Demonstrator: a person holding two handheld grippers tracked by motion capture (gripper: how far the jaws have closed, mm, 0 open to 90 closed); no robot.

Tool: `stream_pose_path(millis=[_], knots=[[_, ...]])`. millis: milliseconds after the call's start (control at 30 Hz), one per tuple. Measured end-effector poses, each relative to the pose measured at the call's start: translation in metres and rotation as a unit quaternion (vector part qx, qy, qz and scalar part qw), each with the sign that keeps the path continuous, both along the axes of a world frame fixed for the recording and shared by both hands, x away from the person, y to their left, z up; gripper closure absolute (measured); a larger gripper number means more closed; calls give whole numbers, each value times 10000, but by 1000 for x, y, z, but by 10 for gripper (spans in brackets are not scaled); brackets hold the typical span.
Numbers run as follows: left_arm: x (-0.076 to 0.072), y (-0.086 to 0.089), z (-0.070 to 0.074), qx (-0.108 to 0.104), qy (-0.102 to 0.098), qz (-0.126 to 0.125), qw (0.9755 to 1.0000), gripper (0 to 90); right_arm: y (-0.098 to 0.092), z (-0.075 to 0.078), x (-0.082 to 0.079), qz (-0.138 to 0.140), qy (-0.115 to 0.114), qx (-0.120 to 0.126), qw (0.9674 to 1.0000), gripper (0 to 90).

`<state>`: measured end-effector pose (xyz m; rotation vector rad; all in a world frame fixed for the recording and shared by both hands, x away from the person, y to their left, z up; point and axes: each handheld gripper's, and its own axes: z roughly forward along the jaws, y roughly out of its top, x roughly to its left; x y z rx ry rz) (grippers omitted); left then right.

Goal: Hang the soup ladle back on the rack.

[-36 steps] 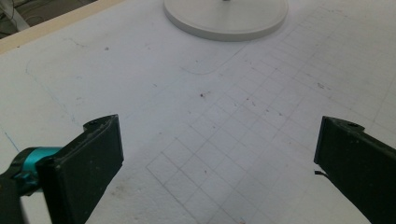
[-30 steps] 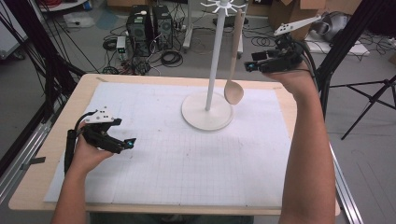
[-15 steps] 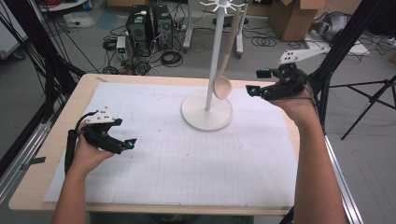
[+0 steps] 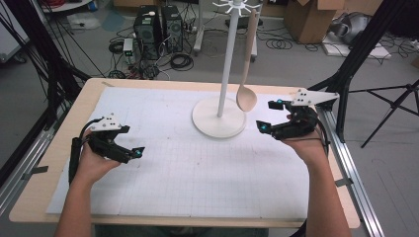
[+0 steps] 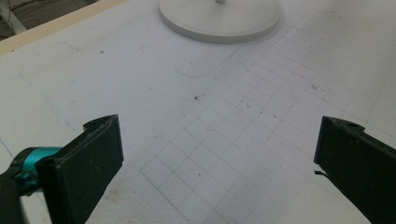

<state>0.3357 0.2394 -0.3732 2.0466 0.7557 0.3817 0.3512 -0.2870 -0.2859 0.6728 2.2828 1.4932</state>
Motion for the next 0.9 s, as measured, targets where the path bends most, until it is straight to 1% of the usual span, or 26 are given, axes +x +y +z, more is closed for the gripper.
stream_pose_path(millis=[200,267,400,433,500,533,567,633,700,833,900], knots=[[0,2,1,-69,-19,19,10000,17,-2,-27,-7,-124,44,49,9999,124],[0,2,0,-64,-23,31,10000,16,-1,-35,-9,-175,48,15,9998,118],[0,2,1,-44,-12,19,10000,17,0,-52,-13,-242,100,54,9996,114],[0,2,1,-40,-23,20,10000,16,0,-56,-13,-258,76,69,9996,113],[0,3,0,-55,-17,35,10000,17,0,-63,-15,-243,148,100,9995,104],[0,3,0,-64,-15,34,10000,17,1,-66,-15,-275,161,25,9995,103],[0,3,0,-68,-14,39,10000,17,1,-69,-17,-283,94,11,9996,102],[0,3,0,-64,-8,40,10000,16,1,-74,-18,-242,80,78,9996,102],[0,3,0,-54,-10,44,10000,17,2,-80,-20,-269,108,96,9995,100],[1,3,-1,-25,9,49,10000,17,3,-92,-16,-289,219,68,9993,99],[1,3,-3,-30,36,57,10000,16,2,-95,-16,-280,232,79,9993,99]])
